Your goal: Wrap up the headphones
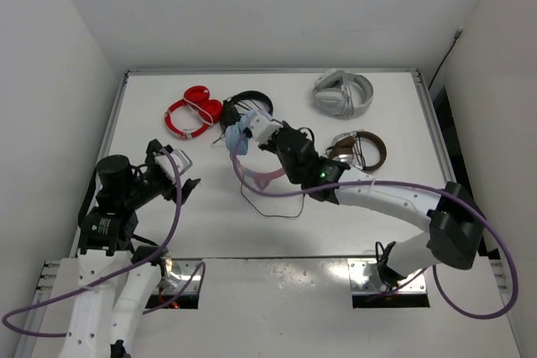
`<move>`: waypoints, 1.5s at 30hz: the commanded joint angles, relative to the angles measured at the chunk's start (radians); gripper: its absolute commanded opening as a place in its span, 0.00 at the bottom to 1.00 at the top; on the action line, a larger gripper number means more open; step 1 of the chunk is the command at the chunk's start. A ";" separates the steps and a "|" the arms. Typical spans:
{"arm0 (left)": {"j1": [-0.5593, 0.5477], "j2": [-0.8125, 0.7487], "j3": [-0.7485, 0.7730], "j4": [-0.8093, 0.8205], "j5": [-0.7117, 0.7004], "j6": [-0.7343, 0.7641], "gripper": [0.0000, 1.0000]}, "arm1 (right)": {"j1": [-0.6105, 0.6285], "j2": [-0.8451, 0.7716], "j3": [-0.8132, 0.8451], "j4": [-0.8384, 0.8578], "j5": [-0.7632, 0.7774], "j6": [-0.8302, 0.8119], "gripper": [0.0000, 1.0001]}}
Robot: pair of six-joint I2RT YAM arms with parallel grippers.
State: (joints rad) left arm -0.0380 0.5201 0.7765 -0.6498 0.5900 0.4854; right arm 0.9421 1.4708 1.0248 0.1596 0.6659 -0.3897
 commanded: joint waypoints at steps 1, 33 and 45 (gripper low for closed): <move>-0.005 0.012 0.024 0.055 -0.019 -0.013 0.90 | 0.058 -0.099 -0.101 0.443 0.023 -0.334 0.00; 0.007 0.216 0.190 0.039 0.148 -0.014 0.86 | -0.241 0.345 0.359 -0.741 -1.046 -0.434 0.00; 0.007 0.213 0.159 0.104 0.126 -0.084 0.84 | -0.232 0.540 0.432 -0.583 -1.048 -0.560 0.00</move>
State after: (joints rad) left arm -0.0376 0.7357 0.9356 -0.6060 0.7109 0.4297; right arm 0.7143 2.0132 1.4014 -0.5049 -0.3206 -0.8989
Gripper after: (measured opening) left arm 0.848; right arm 0.102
